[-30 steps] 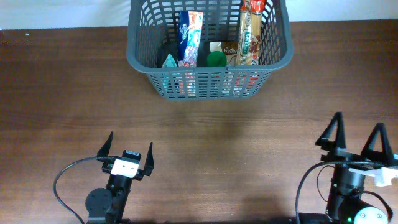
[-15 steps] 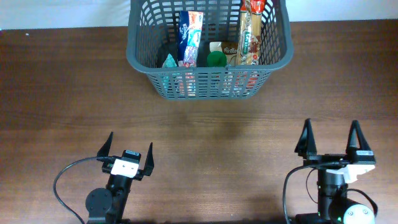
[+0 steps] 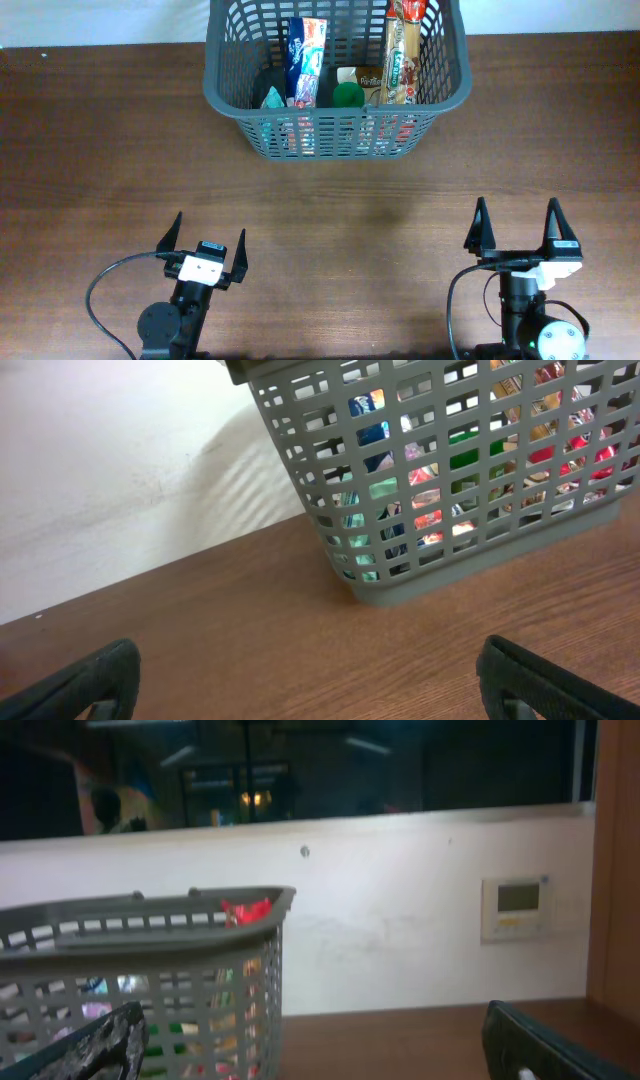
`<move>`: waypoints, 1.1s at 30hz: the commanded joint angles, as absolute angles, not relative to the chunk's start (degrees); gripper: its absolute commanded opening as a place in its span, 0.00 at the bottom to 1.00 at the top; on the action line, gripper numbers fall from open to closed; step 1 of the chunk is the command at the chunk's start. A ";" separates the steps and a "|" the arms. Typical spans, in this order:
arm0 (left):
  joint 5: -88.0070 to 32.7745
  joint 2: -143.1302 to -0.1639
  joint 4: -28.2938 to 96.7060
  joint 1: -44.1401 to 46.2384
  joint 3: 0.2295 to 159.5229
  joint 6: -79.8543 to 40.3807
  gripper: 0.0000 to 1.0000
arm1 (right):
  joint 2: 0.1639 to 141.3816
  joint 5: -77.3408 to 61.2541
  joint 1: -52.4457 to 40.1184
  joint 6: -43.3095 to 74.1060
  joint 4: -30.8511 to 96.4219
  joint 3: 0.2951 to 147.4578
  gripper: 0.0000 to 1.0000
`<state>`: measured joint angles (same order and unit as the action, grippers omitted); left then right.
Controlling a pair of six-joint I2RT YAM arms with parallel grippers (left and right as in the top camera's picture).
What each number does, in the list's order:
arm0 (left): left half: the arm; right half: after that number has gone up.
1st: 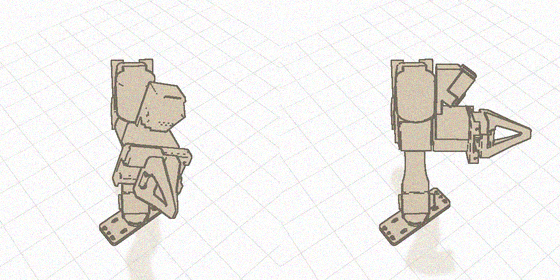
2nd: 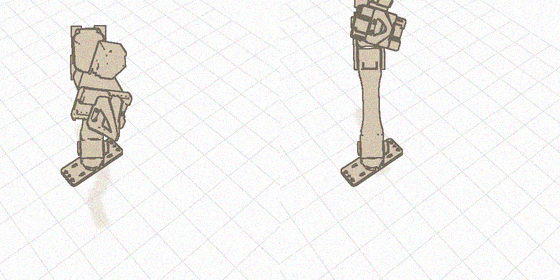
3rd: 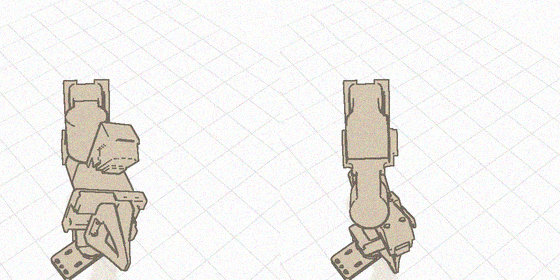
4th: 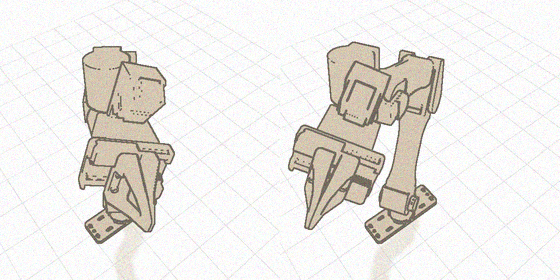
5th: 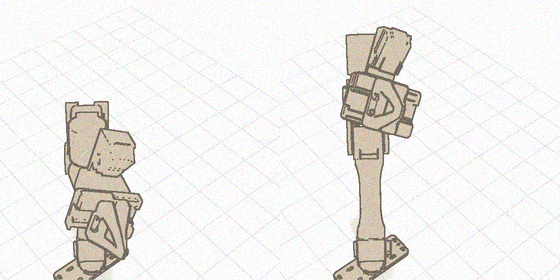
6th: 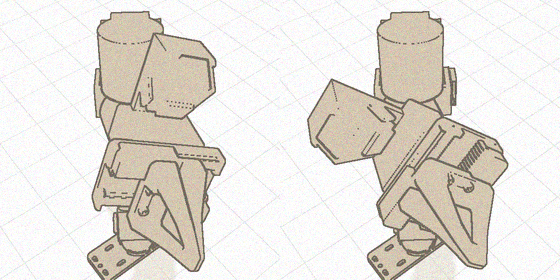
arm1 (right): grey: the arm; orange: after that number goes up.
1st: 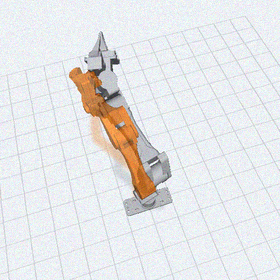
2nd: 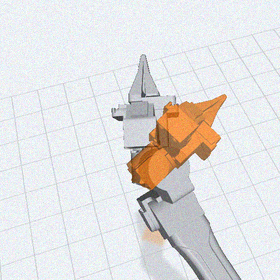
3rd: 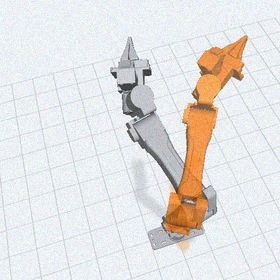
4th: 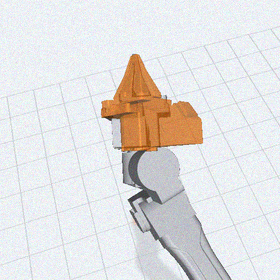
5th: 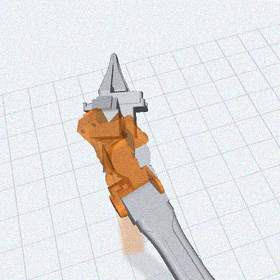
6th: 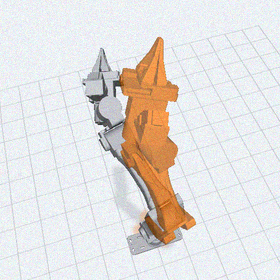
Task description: Pack container
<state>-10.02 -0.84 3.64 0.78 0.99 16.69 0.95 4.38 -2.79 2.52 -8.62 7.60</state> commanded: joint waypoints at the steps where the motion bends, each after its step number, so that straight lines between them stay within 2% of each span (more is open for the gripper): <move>1: -9.41 -0.62 3.68 0.47 0.51 15.92 0.99 | 0.19 3.64 -3.31 1.87 -8.82 6.37 0.99; 14: -9.41 -0.62 3.68 0.47 0.51 15.92 0.99 | 0.19 3.40 -2.81 1.89 -8.82 0.30 0.99; 33: -9.41 -0.62 3.68 0.47 0.51 15.92 0.99 | 0.19 0.21 -0.99 -0.23 4.60 0.32 0.99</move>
<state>-10.02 -0.84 3.64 0.78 0.99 16.69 0.86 1.30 -1.43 -0.01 4.10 0.58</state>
